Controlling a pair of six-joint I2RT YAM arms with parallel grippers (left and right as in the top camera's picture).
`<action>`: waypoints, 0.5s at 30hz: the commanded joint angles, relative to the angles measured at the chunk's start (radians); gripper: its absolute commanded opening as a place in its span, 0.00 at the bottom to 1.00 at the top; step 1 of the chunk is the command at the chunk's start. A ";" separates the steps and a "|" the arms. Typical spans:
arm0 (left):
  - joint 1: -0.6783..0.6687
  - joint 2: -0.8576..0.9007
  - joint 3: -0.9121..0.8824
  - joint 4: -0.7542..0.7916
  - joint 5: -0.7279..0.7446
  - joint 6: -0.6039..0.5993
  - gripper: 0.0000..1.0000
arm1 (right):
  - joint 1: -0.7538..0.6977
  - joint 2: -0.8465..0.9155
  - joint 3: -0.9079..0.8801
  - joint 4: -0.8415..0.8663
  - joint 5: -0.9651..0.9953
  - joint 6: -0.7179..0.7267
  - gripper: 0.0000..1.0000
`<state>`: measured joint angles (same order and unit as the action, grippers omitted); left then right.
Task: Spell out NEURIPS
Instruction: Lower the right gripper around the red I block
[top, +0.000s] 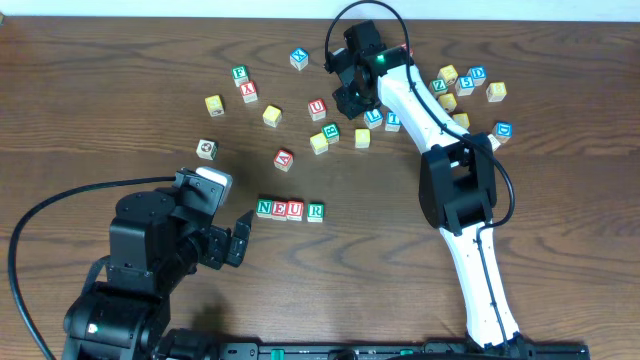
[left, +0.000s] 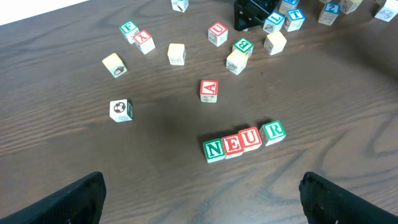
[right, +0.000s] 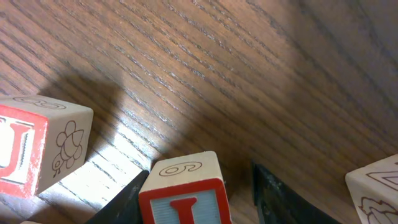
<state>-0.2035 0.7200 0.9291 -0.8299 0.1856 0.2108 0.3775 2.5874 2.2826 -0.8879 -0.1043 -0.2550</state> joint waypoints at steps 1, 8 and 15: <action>0.005 -0.003 0.016 0.000 0.005 0.006 0.98 | 0.002 -0.002 0.019 0.006 -0.006 -0.004 0.45; 0.005 -0.003 0.016 0.000 0.005 0.006 0.98 | 0.005 -0.002 0.019 0.014 -0.006 -0.004 0.27; 0.005 -0.003 0.016 0.000 0.005 0.006 0.98 | 0.006 -0.002 0.019 0.013 0.001 -0.004 0.21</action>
<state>-0.2035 0.7200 0.9291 -0.8299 0.1856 0.2104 0.3775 2.5874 2.2826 -0.8742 -0.1043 -0.2554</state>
